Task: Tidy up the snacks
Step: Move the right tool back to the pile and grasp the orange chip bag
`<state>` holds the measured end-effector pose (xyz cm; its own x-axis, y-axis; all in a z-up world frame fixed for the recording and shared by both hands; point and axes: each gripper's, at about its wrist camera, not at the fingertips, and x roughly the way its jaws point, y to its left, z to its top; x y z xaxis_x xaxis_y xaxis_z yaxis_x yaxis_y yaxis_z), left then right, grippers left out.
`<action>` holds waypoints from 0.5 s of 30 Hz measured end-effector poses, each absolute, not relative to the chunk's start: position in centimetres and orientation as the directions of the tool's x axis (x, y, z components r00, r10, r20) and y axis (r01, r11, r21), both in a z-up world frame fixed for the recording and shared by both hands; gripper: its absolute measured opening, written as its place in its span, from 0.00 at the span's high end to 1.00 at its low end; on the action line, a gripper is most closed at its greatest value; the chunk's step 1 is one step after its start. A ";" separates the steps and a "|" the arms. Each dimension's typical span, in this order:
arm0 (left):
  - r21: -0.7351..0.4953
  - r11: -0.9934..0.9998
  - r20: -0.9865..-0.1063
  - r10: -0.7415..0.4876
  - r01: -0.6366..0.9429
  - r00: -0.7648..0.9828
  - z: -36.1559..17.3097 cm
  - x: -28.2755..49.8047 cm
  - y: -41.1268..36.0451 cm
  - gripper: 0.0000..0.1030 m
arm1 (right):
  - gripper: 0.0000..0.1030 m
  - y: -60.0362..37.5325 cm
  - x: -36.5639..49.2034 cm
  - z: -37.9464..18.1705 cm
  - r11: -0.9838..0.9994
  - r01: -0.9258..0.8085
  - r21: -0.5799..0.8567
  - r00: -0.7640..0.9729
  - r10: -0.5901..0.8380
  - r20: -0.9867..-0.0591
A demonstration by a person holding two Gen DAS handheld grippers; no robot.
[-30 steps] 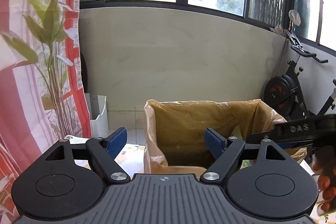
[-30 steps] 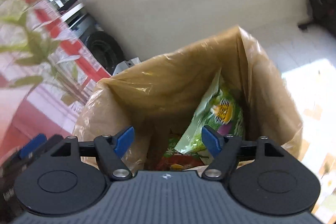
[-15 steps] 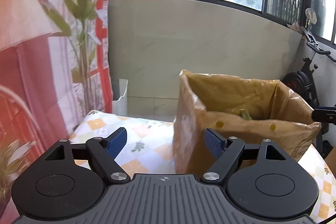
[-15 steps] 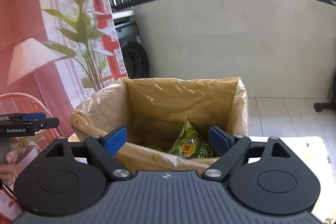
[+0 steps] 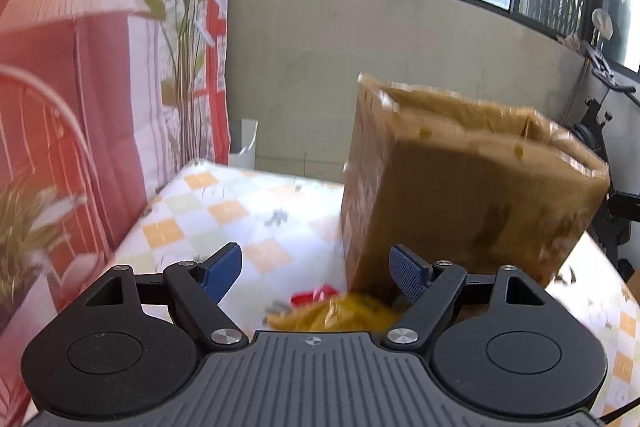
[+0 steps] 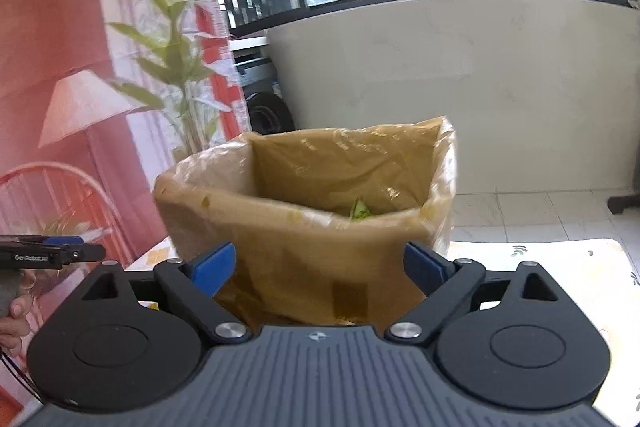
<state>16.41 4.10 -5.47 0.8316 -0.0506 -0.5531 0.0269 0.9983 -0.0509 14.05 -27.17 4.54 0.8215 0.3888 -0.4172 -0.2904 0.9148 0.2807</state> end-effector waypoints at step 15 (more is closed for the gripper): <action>-0.043 0.997 -0.685 -0.073 0.060 0.725 -12.3 13.4 3.9 0.22 | 0.08 -25.3 9.7 -1.9 0.939 -0.263 0.223 0.813 0.340 -0.473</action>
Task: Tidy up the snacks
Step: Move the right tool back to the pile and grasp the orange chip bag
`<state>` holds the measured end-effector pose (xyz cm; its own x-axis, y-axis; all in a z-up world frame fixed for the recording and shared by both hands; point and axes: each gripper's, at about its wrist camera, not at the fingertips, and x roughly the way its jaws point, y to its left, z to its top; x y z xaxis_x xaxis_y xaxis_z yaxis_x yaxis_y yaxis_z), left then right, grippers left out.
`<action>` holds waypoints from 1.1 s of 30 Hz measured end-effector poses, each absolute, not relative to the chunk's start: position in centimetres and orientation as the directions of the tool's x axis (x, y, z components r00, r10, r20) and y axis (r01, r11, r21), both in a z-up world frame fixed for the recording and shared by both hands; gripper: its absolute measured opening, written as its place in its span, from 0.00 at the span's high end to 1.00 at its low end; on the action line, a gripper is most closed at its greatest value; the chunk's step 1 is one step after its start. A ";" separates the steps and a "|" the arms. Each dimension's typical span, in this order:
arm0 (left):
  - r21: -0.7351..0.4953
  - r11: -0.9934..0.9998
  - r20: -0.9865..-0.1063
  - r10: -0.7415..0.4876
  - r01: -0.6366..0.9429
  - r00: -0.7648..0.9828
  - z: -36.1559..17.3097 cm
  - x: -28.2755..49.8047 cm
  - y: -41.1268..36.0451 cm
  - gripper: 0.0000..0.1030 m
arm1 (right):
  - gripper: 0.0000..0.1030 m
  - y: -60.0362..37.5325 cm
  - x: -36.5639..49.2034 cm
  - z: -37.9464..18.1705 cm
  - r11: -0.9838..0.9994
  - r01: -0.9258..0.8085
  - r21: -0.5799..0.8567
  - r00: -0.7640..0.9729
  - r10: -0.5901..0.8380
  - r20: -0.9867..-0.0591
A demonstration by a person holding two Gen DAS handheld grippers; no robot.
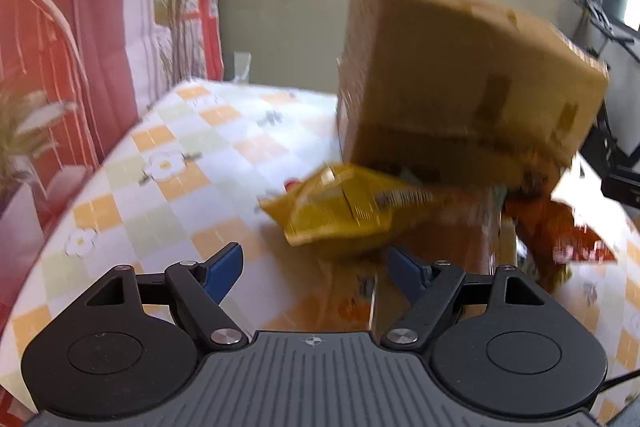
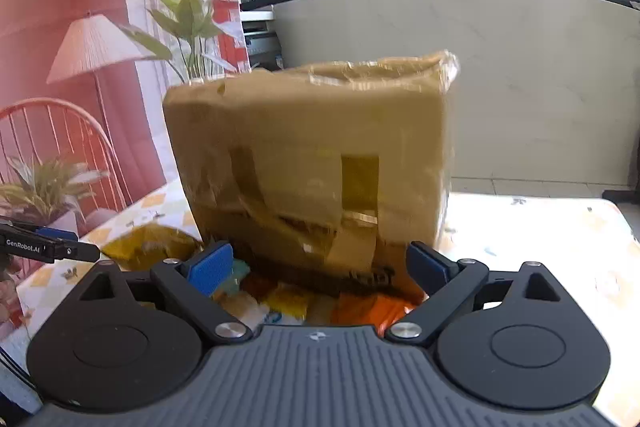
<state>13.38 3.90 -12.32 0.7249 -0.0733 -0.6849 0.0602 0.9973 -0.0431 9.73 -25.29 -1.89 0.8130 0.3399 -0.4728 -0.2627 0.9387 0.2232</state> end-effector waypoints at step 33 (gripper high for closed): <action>-0.066 0.996 -0.731 -0.088 0.058 0.676 -15.6 13.8 2.5 0.26 | 0.13 -29.1 14.1 -11.0 0.877 0.165 0.450 0.684 0.227 -0.693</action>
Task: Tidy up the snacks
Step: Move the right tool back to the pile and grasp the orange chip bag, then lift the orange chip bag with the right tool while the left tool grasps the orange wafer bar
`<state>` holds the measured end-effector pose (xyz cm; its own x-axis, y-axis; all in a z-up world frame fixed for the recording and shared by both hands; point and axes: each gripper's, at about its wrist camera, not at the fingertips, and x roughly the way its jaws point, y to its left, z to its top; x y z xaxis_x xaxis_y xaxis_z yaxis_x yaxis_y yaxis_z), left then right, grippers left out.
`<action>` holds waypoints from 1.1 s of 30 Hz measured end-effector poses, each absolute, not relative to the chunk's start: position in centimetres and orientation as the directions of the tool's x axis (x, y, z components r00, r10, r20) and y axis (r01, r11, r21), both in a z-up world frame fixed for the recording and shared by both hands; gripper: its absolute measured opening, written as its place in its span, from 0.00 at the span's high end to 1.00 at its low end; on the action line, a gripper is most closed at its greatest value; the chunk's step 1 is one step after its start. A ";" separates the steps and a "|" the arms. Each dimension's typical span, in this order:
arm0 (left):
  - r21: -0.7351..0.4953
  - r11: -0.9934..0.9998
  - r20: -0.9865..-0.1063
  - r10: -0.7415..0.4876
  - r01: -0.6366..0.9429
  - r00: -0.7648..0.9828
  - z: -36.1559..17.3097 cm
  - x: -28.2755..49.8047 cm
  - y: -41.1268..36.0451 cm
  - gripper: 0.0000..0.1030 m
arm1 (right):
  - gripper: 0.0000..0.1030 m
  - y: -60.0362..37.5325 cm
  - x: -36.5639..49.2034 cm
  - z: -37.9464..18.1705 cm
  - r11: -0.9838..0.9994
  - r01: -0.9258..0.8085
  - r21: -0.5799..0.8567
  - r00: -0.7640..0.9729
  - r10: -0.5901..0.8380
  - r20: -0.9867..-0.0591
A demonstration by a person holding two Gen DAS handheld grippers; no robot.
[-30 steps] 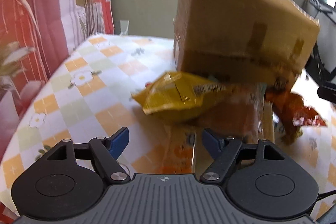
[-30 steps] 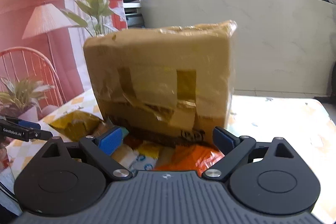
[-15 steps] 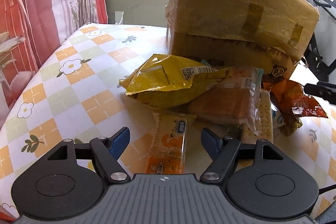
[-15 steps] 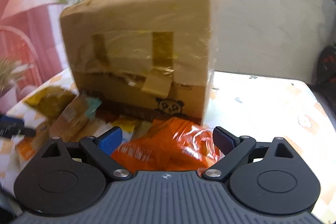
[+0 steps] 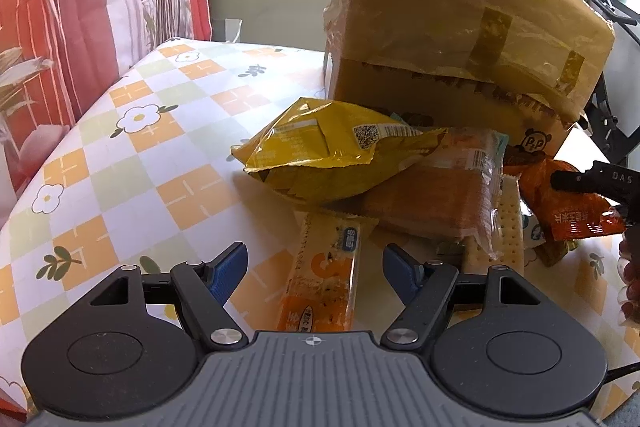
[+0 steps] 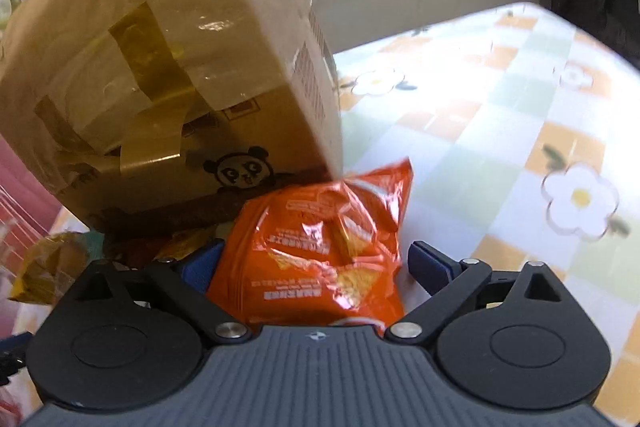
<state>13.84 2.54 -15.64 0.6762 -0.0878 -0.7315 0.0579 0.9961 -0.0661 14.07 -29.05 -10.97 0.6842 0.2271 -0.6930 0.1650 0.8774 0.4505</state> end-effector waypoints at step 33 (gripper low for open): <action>-0.035 0.987 -0.754 -0.128 0.156 0.644 -16.9 12.9 1.4 0.63 | 0.35 -27.5 7.4 -7.8 0.879 0.006 0.476 0.760 0.306 -0.574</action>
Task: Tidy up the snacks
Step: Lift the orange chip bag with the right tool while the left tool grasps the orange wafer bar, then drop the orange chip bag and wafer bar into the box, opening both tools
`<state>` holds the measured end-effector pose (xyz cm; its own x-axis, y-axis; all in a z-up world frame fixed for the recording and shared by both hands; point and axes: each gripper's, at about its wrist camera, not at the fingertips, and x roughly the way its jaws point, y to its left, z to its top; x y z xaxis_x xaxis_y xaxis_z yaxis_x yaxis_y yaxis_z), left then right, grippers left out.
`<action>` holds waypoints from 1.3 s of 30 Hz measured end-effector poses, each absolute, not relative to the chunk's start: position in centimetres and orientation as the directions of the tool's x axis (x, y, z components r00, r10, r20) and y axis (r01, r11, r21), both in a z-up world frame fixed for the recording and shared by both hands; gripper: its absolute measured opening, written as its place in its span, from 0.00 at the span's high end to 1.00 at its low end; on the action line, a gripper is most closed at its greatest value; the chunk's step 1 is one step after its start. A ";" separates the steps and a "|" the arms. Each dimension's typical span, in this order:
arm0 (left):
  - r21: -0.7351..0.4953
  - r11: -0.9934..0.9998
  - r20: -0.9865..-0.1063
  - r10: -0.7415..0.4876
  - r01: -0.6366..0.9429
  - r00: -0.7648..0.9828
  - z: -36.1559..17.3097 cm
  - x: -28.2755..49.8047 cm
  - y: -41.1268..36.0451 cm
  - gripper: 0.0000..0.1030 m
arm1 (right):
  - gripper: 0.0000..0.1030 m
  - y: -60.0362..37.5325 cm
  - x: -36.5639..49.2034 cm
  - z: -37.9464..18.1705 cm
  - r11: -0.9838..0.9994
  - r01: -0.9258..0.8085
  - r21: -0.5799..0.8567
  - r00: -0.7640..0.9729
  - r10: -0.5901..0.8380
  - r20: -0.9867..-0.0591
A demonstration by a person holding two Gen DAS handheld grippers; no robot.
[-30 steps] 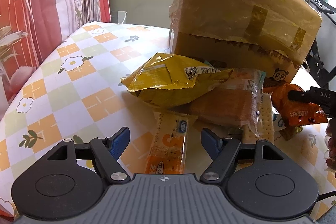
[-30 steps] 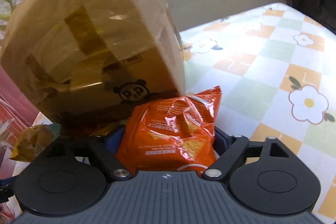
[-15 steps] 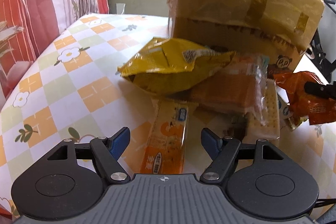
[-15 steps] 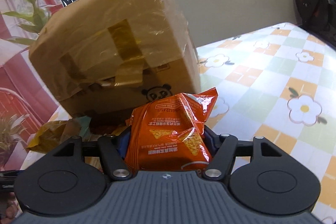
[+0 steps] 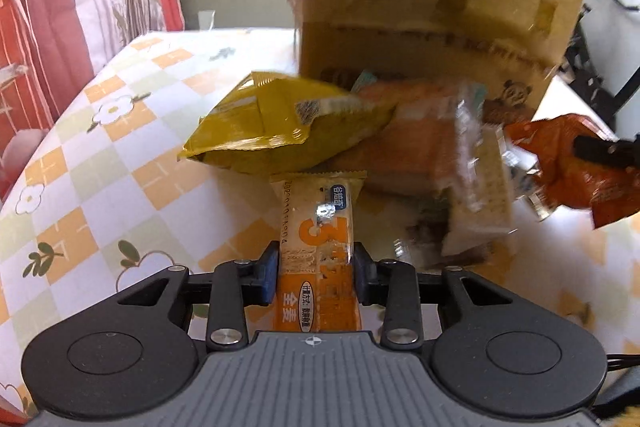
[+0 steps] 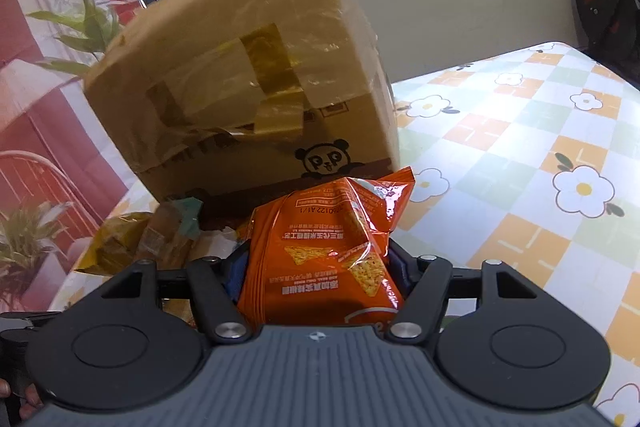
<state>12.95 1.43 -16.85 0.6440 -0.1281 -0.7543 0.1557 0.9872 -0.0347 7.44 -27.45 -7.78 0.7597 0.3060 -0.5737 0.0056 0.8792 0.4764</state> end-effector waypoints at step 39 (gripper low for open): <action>0.012 0.956 -0.402 -0.265 0.295 0.876 2.2 20.0 -3.5 0.63 | 0.35 -29.2 15.5 8.7 0.907 -0.243 0.344 0.923 0.325 -0.205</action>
<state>20.04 -3.47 2.15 0.8765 -0.2652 -0.4019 0.2945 0.9556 0.0118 15.46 -29.15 8.68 0.9231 0.3251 -0.2055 -0.2429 0.9070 0.3440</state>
